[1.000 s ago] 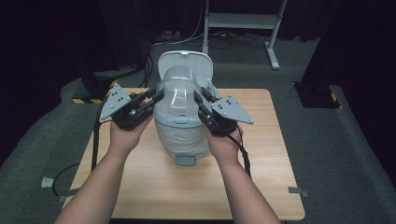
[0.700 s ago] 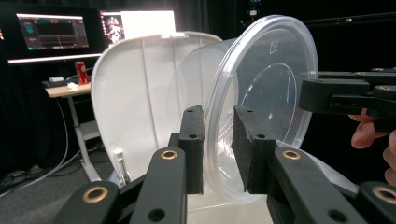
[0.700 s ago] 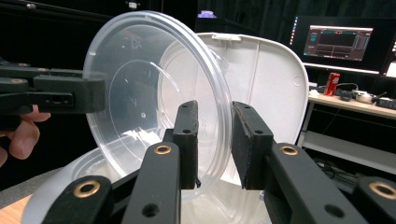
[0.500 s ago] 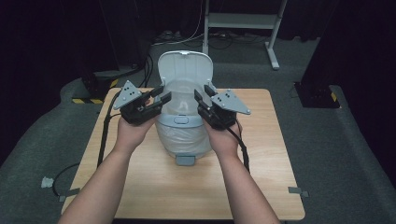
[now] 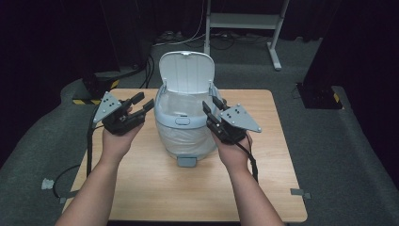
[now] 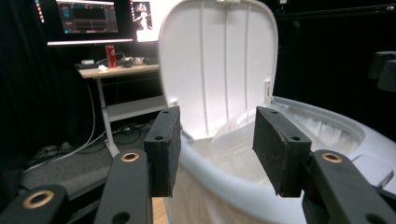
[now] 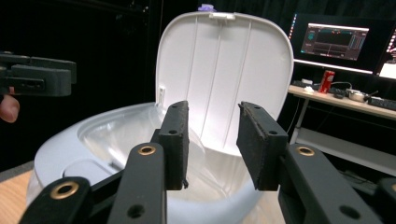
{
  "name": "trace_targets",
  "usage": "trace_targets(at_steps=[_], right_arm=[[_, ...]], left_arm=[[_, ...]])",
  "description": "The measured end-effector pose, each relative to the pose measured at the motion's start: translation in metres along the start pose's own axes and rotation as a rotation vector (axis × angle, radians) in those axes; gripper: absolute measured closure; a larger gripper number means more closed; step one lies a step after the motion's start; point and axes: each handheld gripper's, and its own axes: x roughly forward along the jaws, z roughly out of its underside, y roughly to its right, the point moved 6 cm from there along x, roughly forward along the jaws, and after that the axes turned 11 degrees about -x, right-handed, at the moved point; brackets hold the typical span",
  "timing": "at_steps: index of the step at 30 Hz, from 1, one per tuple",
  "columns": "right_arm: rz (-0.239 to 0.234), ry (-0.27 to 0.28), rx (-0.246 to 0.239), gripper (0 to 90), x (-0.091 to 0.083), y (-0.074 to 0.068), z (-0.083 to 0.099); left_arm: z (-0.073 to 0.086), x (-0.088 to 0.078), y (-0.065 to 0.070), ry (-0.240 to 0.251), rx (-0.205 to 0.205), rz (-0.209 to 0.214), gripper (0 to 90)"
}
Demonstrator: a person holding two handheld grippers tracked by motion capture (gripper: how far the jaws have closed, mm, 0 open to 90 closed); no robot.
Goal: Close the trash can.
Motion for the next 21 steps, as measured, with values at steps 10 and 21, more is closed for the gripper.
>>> trace_targets(at_steps=[10, 21], right_arm=[[0.025, -0.017, 0.003, 62.6, -0.006, -0.004, 0.016], [0.113, -0.100, 0.035, 77.8, -0.020, 0.021, 0.064]], left_arm=[[0.023, 0.000, -0.020, -0.026, -0.017, -0.057, 58.2], [0.068, 0.016, -0.045, -0.087, 0.002, -0.117, 78.6]])
